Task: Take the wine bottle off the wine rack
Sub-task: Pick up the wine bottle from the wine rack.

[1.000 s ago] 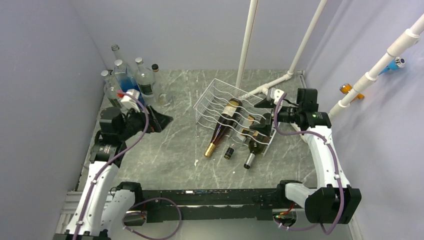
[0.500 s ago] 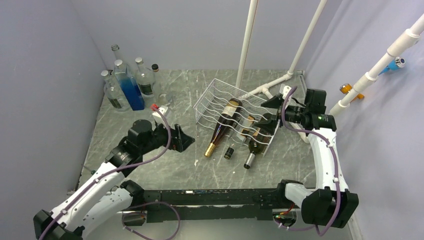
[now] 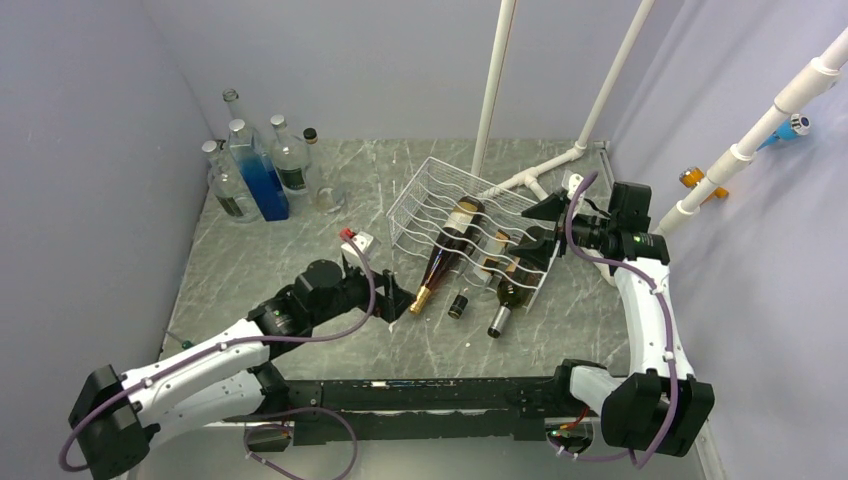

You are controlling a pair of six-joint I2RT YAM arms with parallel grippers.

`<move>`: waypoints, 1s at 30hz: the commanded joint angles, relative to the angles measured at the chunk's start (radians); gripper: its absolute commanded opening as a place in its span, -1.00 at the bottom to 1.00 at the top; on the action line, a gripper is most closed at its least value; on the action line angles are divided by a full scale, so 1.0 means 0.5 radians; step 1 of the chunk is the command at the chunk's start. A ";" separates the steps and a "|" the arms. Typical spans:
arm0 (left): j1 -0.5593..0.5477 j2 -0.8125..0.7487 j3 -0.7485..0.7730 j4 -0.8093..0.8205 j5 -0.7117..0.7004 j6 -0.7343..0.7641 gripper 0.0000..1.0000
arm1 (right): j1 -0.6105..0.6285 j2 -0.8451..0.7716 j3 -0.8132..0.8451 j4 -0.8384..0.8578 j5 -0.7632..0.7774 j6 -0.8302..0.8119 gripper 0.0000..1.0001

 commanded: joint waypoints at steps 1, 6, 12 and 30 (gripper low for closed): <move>-0.128 0.062 -0.063 0.334 -0.238 -0.023 0.99 | -0.026 -0.025 -0.028 0.124 -0.049 0.036 0.99; -0.249 0.082 -0.147 0.474 -0.429 -0.060 0.99 | -0.051 -0.045 -0.061 0.174 -0.052 0.063 0.99; -0.391 0.136 -0.106 0.307 -0.844 -0.256 0.99 | -0.074 -0.067 -0.110 0.272 -0.052 0.133 0.99; -0.458 0.661 0.008 0.369 -0.638 -0.063 0.99 | -0.099 -0.113 -0.190 0.369 -0.072 0.179 0.99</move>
